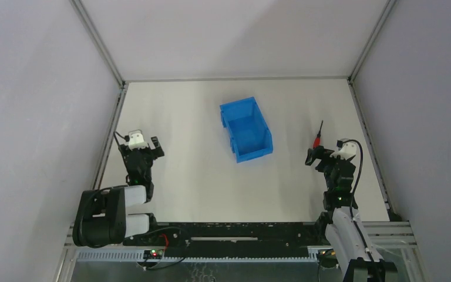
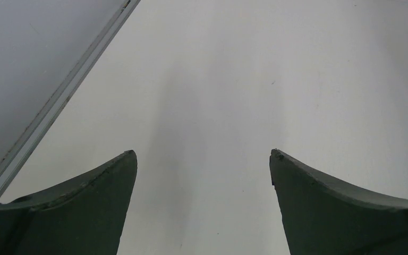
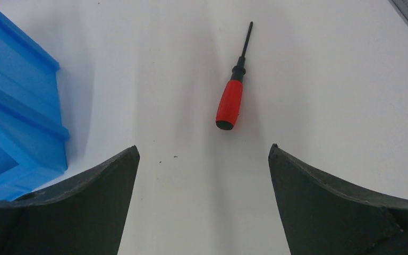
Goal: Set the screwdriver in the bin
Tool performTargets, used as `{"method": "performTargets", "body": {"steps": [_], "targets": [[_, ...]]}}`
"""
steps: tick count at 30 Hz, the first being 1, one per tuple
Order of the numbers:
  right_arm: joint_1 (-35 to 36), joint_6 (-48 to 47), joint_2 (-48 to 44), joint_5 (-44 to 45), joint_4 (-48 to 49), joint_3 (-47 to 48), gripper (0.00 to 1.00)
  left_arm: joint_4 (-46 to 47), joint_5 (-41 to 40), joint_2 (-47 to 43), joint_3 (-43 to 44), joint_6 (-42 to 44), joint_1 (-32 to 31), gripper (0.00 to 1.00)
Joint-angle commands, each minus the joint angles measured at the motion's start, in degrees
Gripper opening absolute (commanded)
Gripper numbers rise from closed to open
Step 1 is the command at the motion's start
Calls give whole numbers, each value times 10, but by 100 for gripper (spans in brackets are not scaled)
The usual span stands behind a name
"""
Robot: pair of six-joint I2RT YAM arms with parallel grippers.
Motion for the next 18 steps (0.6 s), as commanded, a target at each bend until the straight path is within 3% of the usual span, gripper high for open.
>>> {"method": "performTargets", "body": {"steps": [1,3,6,13,18], "targets": [[2,2,-10,11,22,16,100,43,-3,-8,25,11,-2,100],[2,2,-10,11,-5,53,100,43,-3,-8,25,11,-2,100],[2,17,27,60,-119,142,100,43,-3,-8,25,11,-2,100],[0,45,278,80,-412,423,100,43,-3,-8,26,11,-2,100],[-7,51,424,85,-460,514,98,43,-3,-8,25,11,-2,100]]}}
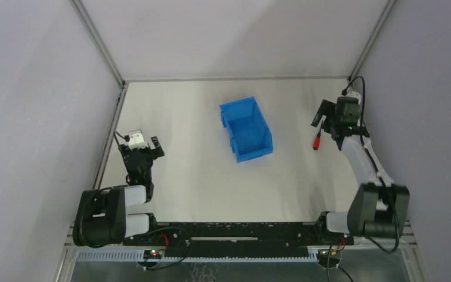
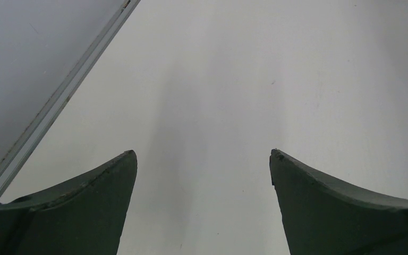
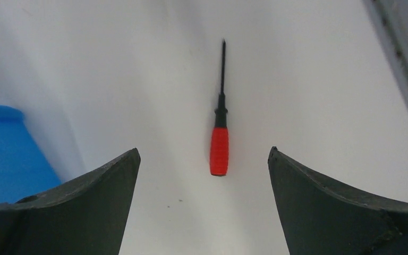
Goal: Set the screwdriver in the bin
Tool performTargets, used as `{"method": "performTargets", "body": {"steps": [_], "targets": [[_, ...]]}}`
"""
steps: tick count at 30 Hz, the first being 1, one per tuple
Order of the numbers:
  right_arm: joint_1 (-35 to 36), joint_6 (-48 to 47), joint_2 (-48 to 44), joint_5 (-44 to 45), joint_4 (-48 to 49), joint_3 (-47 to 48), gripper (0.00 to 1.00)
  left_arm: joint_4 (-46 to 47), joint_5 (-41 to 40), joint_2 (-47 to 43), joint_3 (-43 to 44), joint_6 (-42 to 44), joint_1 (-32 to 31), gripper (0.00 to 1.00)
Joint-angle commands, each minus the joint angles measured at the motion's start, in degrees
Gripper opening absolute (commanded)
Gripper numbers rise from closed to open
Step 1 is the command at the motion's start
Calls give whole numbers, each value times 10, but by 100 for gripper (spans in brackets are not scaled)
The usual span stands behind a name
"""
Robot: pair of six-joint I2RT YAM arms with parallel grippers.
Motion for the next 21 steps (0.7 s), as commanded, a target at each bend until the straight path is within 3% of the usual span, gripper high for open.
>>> {"method": "performTargets", "body": {"steps": [1,9,13,15,19,21], "targets": [[-8,16,109,9,-124,55,97,43,-3,-8,25,11,-2,100],[-9,-1,282,16,-141,133,86,43,-3,-8,25,11,-3,100],[-10,-2,326,14,-135,138,74,43,-3,-9,25,11,-2,100],[-10,-2,341,16,-130,138,65,43,-3,-8,25,11,-2,100],[-10,-11,347,22,-122,139,23,43,-3,-8,25,11,-2,100],[-10,-19,329,22,-121,139,10,43,-3,-8,25,11,-2,100]]}}
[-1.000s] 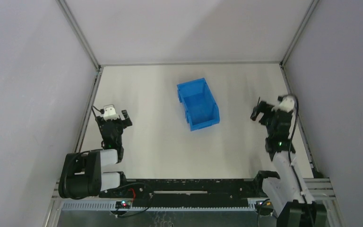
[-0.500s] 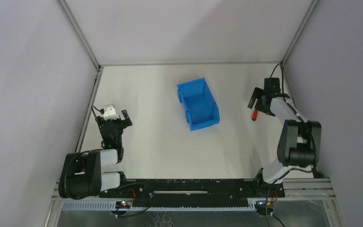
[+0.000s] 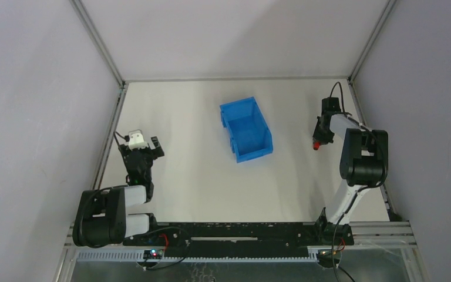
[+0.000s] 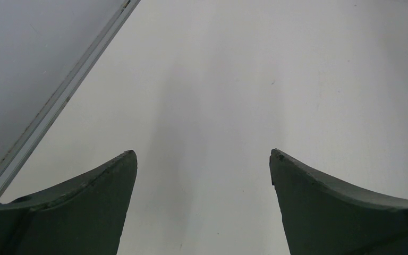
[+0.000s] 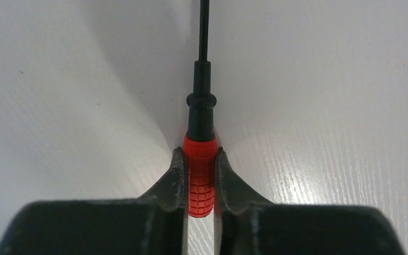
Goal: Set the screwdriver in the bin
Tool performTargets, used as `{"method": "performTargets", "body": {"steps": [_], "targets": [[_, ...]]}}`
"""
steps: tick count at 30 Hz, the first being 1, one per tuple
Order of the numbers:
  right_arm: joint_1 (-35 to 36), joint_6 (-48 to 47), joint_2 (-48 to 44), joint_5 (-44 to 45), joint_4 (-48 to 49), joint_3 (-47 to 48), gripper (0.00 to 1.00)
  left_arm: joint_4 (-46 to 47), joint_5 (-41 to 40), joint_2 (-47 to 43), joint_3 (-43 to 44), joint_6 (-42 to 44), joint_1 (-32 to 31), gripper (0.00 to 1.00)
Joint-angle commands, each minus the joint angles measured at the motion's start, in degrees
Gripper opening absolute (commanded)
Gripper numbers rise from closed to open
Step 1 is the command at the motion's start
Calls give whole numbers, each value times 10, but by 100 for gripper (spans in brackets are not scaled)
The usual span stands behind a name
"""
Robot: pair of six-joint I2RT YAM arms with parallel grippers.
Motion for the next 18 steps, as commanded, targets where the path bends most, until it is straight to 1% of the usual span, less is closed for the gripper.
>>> {"method": "performTargets", "body": {"steps": [1,4,10,15,18], "targets": [[-3,-22,-26,15,-4,10,7,43,-3,-8,25,11,-2,100],[-3,-34,-64,15,-25,29,6,43,-3,-8,25,11,-2,100],[-3,-44,-125,7,-100,80,6,43,-3,-8,25,11,-2,100],[8,-43,-185,-43,-139,106,5,43,-3,-8,26,11,-2,100],[41,-51,-219,-80,-161,131,5,43,-3,-8,25,11,-2,100]]}}
